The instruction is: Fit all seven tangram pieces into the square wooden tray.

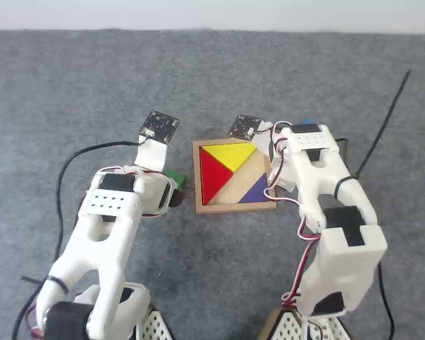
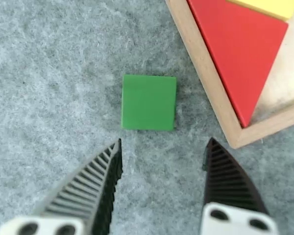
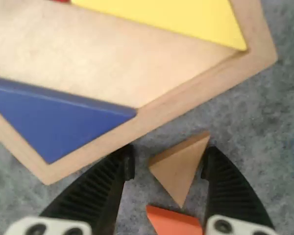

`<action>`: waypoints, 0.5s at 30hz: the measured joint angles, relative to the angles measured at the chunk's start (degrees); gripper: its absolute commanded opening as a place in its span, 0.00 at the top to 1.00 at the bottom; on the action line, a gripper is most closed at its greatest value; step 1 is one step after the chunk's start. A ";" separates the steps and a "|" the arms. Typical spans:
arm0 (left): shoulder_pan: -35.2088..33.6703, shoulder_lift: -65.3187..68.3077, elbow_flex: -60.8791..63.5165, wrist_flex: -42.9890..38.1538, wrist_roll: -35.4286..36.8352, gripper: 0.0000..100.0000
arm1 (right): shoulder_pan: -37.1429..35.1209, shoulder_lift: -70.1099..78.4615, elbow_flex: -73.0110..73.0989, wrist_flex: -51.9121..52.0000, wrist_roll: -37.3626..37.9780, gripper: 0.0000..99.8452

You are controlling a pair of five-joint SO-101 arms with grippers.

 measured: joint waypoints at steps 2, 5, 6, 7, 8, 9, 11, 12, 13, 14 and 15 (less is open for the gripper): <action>-0.09 -0.09 0.00 0.00 0.00 0.74 | 0.44 0.00 0.00 0.00 0.53 0.77; -0.18 -0.09 0.00 0.00 0.00 0.74 | 0.97 0.00 -0.09 0.00 2.29 0.77; -0.18 -0.09 0.00 0.00 0.00 0.74 | 1.23 0.00 -0.09 0.18 2.81 0.77; -0.09 -0.09 0.00 -0.09 0.00 0.74 | 1.41 0.00 -0.09 0.35 3.25 0.77; -0.09 -0.09 0.00 -0.09 0.00 0.74 | 1.41 0.00 -0.26 0.53 3.60 0.77; -0.09 -0.09 0.00 -0.09 0.00 0.74 | 1.41 0.00 -0.44 0.53 3.69 0.79; -0.09 -0.09 0.00 -0.26 0.00 0.74 | 1.41 0.00 -0.44 0.53 3.87 0.84; -0.09 -0.09 0.00 -0.26 0.00 0.74 | 1.41 0.00 -0.44 0.53 3.87 0.86; -0.09 -0.09 0.00 -0.26 0.00 0.74 | 1.49 0.00 -0.44 0.53 3.87 0.87; -0.09 -0.09 0.00 -0.26 0.00 0.74 | 1.49 0.00 -0.44 0.35 3.87 0.88; -0.09 -0.09 0.00 -0.26 0.00 0.74 | 1.76 0.00 -0.53 0.26 3.87 0.88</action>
